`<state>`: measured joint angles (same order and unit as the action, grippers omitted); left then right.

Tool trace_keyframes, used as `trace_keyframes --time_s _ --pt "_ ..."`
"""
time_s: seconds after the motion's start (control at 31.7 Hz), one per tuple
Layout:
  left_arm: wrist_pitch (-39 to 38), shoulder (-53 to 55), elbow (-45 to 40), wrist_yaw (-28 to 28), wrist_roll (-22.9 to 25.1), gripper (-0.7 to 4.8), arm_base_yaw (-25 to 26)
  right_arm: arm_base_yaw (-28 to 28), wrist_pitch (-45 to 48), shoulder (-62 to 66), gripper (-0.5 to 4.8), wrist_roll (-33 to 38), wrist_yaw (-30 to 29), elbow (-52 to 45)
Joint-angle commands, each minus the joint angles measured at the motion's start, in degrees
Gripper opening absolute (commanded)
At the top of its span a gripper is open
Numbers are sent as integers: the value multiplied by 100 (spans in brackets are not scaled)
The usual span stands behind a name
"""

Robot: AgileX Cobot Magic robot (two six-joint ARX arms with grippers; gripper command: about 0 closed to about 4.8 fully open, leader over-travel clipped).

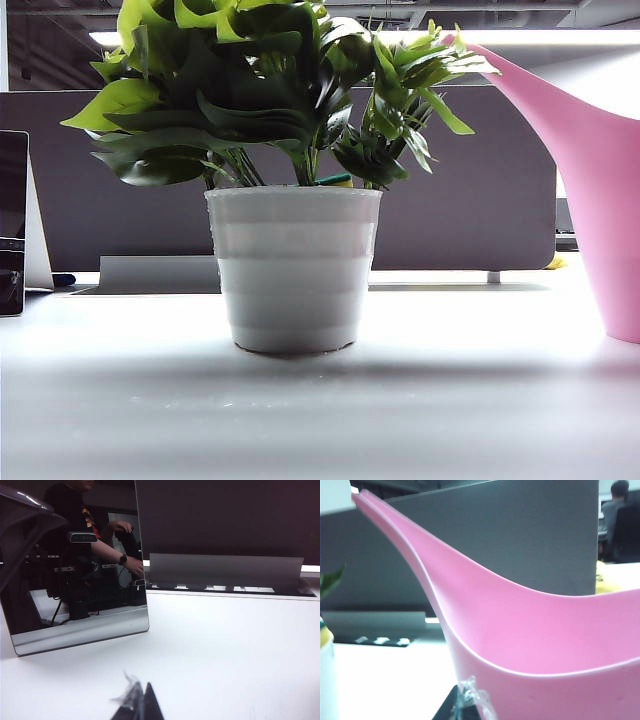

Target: Pick up the watering can from the table, water the potted plant, and put the can back.

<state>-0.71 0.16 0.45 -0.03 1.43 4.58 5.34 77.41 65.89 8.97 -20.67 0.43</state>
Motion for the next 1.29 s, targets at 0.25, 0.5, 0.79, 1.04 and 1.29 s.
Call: trace_keyframes --time_s 0.25,0.5,0.79,1.04,1.29 --pt "57 7 4 26 -15 -5 9 -9 -1497 -1353 -6 -175 9 -11" --pt "55 7 4 24 -17 -5 11 -11 -4570 -3244 -6 -271 1193 -9" --pt "55 7 4 24 -17 -5 11 -15 -7309 -5362 -6 -942 1840 -9" --pt "50 7 4 26 -15 -5 11 -15 -7984 -6581 -6 -1056 1838 -9" --pt "31 9 4 24 -17 -5 13 -402 -7713 -6577 -6 -1139 2210 -9"
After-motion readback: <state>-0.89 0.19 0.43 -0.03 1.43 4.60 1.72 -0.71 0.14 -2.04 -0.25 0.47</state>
